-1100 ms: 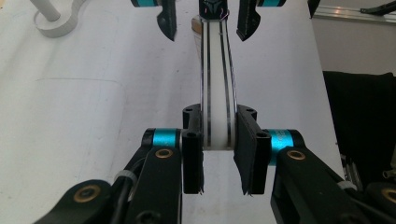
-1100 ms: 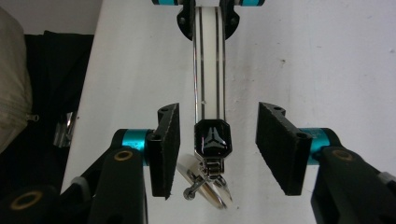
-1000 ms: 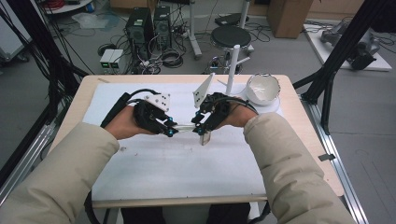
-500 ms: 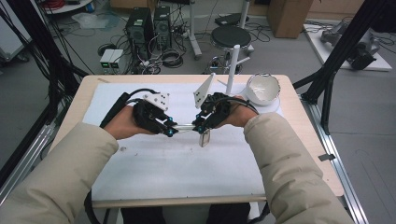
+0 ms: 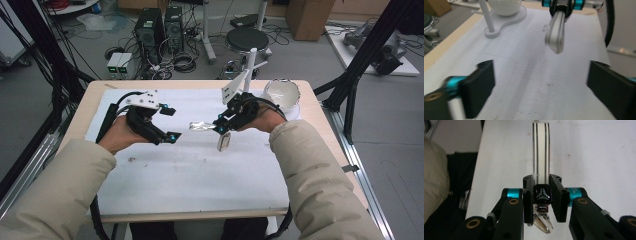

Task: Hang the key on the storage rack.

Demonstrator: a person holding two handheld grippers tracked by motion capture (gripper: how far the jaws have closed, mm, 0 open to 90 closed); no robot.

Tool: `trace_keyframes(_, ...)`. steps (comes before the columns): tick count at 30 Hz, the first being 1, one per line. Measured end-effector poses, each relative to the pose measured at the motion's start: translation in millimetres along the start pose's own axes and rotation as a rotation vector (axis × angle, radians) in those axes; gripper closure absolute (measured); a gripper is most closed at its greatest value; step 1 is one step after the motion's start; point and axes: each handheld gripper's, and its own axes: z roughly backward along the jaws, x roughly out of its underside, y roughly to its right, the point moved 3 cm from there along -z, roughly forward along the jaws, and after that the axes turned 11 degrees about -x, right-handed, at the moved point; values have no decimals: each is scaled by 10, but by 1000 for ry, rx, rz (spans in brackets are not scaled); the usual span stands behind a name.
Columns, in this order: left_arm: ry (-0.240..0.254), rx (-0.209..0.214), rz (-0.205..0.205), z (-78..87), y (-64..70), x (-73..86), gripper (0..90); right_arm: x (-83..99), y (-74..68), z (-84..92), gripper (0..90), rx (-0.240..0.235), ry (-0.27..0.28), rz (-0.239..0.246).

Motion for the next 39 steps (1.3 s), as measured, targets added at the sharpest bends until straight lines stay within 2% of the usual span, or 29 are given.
trace_keyframes(1,23,-14,6,38,-6,31,38,33,20,44,746,3,32,-15)
trace_keyframes(2,47,-54,-4,106,-15,87,17,61,36,77,746,10,53,-24)
trace_keyframes(5,95,-109,9,254,-31,220,17,176,82,204,746,34,106,-84)
trace_keyframes(7,120,-148,21,365,-48,323,17,237,112,285,746,49,141,-125)
trace_keyframes(13,180,-270,54,629,-47,697,17,418,219,525,746,114,258,-206)
trace_keyframes(18,222,-318,103,720,3,1032,17,599,310,641,745,162,305,-276)
trace_keyframes(26,329,-402,166,843,105,1408,17,807,443,787,745,252,356,-381)
trace_keyframes(29,338,-430,193,890,134,1567,17,871,477,841,745,280,379,-407)
trace_keyframes(30,354,-449,201,914,150,1629,17,898,489,858,745,281,392,-421)
trace_keyframes(36,402,-493,260,980,221,1856,17,1011,579,899,745,286,416,-465)
trace_keyframes(39,420,-511,270,984,250,1921,17,1071,643,908,745,287,428,-483)
